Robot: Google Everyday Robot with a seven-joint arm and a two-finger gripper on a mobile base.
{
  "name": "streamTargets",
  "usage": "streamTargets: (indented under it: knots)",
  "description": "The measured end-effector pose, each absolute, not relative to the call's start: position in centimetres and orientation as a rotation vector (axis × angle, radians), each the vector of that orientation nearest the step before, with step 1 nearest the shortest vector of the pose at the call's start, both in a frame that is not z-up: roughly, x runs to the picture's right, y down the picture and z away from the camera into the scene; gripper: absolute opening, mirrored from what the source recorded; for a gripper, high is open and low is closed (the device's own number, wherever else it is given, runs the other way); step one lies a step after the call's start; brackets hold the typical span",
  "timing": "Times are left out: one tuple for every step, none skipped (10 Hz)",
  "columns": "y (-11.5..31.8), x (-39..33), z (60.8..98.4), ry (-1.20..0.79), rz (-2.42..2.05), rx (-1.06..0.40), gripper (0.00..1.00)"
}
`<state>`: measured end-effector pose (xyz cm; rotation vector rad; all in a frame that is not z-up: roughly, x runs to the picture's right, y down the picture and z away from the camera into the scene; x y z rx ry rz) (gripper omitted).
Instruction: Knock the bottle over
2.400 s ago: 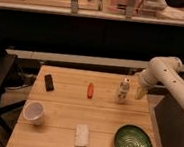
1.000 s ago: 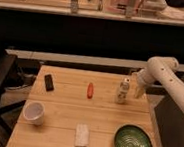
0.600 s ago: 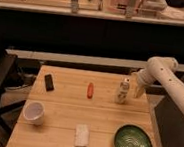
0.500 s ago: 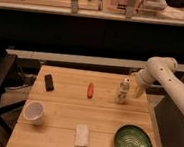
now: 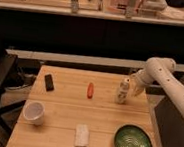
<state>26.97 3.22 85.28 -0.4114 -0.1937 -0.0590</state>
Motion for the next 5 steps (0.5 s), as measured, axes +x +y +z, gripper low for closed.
streamTargets:
  knots:
    - [3.3, 26.9, 85.5, -0.198, -0.064, -0.411, 0.37]
    - [3.4, 26.8, 85.7, -0.201, -0.068, -0.410, 0.25]
    - [3.4, 26.7, 85.8, -0.207, -0.075, -0.408, 0.15]
    - [3.5, 26.4, 85.8, -0.211, -0.081, -0.407, 0.09]
    - [3.4, 25.0, 85.5, -0.222, -0.106, -0.401, 0.01]
